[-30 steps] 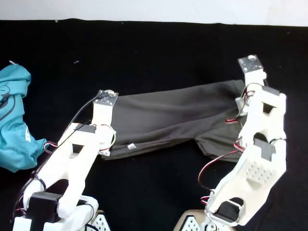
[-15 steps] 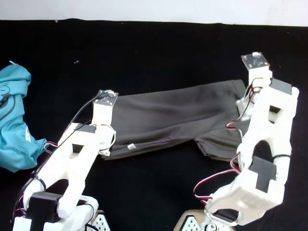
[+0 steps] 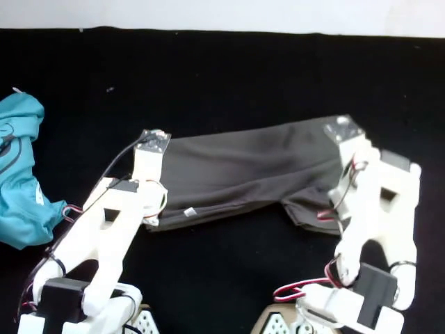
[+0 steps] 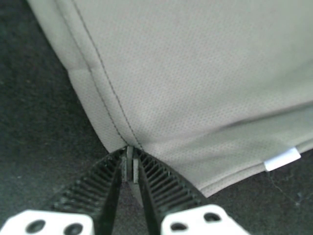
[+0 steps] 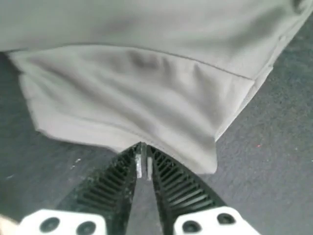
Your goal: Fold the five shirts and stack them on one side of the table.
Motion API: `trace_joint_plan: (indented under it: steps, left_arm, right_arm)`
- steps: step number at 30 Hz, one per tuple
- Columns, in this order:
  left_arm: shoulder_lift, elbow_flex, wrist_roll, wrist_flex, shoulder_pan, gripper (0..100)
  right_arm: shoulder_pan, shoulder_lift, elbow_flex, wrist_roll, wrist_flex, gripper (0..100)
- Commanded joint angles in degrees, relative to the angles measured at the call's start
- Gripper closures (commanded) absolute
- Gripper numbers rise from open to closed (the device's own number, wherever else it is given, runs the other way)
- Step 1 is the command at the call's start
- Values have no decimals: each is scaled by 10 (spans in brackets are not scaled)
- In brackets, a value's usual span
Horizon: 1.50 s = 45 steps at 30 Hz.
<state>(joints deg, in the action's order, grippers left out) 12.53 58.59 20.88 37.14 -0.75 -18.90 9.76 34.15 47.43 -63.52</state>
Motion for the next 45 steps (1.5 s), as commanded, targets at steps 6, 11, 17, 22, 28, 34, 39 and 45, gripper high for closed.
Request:
trace_joint_plan:
  steps: [6, 11, 17, 22, 28, 34, 39, 45]
  left_arm:
    - [-1, 0, 0, -24, 0, 991]
    - [-1, 0, 0, -24, 0, 991]
    - [-1, 0, 0, -24, 0, 991]
    - [-1, 0, 0, -24, 0, 991]
    - [-1, 0, 0, -24, 0, 991]
    - [-1, 0, 0, -24, 0, 991]
    - [-1, 0, 0, -24, 0, 991]
    - [-1, 0, 0, -24, 0, 991]
  right_arm:
    - [-56, 27, 98, 11, 202, 992]
    - [-76, 44, 102, 10, 202, 992]
    - [-69, 146, 106, 61, 93, 910]
    - [-19, 206, 109, 145, 6, 807]
    - [30, 213, 129, 230, -63, 807]
    - [48, 212, 188, 249, 7, 803]
    - [55, 212, 224, 250, 85, 800]
    - [66, 211, 255, 250, 102, 771]
